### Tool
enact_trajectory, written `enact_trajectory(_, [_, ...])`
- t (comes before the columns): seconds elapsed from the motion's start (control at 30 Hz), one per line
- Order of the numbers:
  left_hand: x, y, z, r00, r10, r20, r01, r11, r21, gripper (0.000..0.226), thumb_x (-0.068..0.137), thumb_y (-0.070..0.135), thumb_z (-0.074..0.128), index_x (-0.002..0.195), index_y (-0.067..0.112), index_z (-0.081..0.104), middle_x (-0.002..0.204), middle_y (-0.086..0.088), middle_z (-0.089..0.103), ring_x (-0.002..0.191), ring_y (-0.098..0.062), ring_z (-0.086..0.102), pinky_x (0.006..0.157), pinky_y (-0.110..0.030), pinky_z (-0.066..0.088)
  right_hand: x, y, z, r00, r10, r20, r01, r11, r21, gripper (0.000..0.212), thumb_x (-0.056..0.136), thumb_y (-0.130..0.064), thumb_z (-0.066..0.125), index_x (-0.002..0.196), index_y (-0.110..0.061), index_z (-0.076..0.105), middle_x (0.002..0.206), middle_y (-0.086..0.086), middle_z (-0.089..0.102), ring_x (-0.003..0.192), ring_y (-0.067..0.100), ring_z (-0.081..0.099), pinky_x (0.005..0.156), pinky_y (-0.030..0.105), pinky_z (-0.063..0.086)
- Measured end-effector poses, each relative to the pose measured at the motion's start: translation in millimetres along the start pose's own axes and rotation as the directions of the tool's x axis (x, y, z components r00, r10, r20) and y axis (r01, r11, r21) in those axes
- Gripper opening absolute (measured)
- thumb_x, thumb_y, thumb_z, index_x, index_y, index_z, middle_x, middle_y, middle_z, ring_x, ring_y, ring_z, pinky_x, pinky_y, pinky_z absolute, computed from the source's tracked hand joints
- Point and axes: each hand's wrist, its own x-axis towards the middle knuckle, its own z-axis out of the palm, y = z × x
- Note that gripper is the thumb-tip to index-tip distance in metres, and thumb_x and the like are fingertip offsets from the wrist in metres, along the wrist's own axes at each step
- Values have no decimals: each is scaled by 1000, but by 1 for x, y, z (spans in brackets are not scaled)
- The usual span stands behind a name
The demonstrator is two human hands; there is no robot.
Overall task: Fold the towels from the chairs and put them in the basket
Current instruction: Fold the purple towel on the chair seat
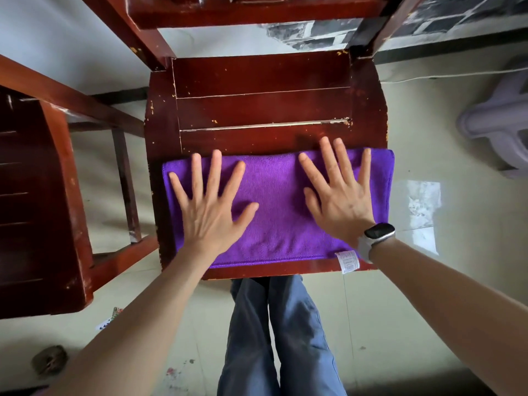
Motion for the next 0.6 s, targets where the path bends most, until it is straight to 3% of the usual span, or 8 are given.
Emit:
enact_trajectory(0.2, [-1, -18, 9, 1000, 14, 19, -15, 999, 42, 72, 85, 69, 22, 146, 32, 11, 155, -14, 15, 141, -39, 7, 108, -63, 2, -9, 41, 5, 996, 59, 70, -58, 998, -20, 52, 92, -40, 33, 143, -29, 27, 151, 10, 28, 139, 35, 23, 109, 62, 11])
enact_trajectory(0.37, [-20, -24, 7, 997, -58, 46, 57, 998, 23, 74, 84, 66, 28, 146, 28, 16, 155, -16, 11, 142, -39, 4, 108, -64, 2, -30, 60, 0, 944, 283, 171, -295, 954, 47, 61, 91, -41, 23, 146, -15, 16, 154, 13, 17, 142, 31, 15, 111, 61, 7])
enact_trajectory(0.6, [-78, -13, 10, 989, -24, 143, 24, 1000, 2, 70, 84, 61, 29, 144, 24, 24, 153, -17, 13, 141, -40, 8, 108, -64, 11, -86, 49, -1, 886, 328, 328, -372, 925, 78, 67, 89, -43, 13, 146, -6, 11, 154, 16, 14, 143, 30, 14, 113, 54, 5])
